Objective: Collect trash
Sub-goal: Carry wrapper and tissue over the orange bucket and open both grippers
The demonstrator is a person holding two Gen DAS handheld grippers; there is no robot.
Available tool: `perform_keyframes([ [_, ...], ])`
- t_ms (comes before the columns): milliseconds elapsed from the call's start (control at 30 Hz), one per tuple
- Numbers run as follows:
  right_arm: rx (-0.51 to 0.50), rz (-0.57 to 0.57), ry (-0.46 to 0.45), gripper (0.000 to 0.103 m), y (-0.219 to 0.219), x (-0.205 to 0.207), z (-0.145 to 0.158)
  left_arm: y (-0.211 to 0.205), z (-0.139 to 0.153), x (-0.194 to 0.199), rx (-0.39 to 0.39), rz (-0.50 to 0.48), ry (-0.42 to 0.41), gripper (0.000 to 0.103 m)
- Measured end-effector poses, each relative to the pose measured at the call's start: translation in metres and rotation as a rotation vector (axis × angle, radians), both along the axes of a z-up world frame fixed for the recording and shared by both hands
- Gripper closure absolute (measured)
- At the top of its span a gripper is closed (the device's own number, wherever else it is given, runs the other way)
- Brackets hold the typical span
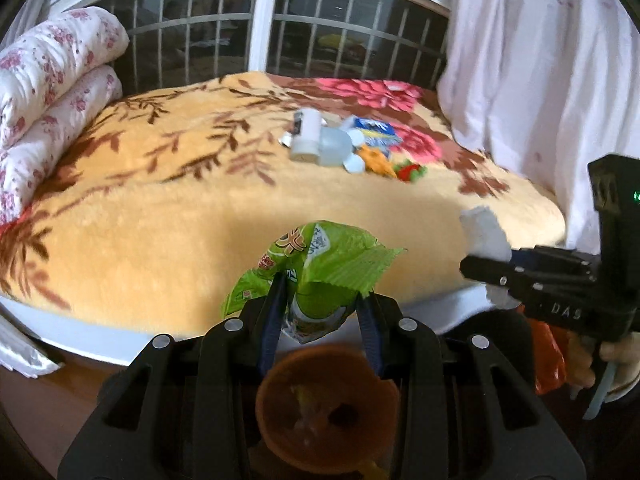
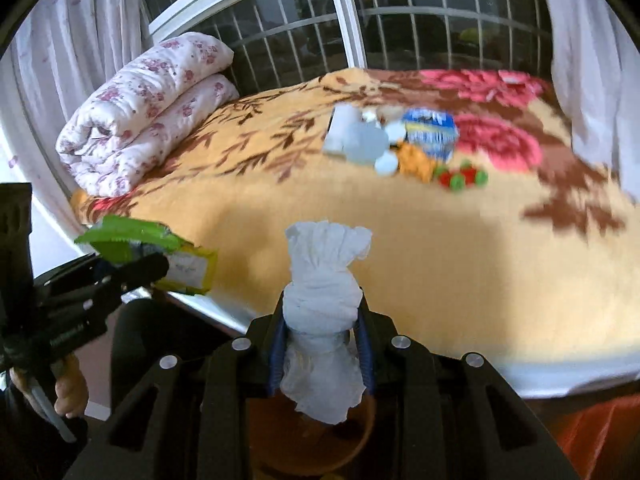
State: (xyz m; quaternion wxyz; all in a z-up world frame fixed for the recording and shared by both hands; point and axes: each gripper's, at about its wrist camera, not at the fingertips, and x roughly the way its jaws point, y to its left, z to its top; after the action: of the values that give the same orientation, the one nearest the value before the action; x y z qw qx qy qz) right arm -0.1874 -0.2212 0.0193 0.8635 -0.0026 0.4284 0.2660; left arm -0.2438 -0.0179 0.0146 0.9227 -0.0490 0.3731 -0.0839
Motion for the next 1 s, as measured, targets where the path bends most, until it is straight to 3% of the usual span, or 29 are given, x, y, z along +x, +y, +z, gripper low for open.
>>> perform_keyframes([
  [133, 0.045, 0.004, 0.048, 0.073, -0.007, -0.031, -0.021, -0.009, -0.008, -0.026, 0.027, -0.052, 0.03, 0.07],
  [267, 0.023, 0.02, 0.074, 0.073, -0.006, -0.048, -0.038, -0.014, -0.027, -0.042, 0.047, -0.105, 0.091, 0.07],
  [533, -0.133, 0.092, 0.142, 0.073, 0.014, -0.071, -0.105, -0.019, -0.116, -0.038, 0.104, -0.157, 0.304, 0.07],
  [733, -0.138, 0.097, 0.251, 0.073, 0.017, -0.061, -0.144, -0.02, -0.175, -0.02, 0.07, -0.167, 0.479, 0.07],
  [1000, -0.164, 0.123, 0.334, 0.073, 0.029, -0.054, -0.169, -0.02, -0.192, -0.01, 0.088, -0.166, 0.524, 0.07],
])
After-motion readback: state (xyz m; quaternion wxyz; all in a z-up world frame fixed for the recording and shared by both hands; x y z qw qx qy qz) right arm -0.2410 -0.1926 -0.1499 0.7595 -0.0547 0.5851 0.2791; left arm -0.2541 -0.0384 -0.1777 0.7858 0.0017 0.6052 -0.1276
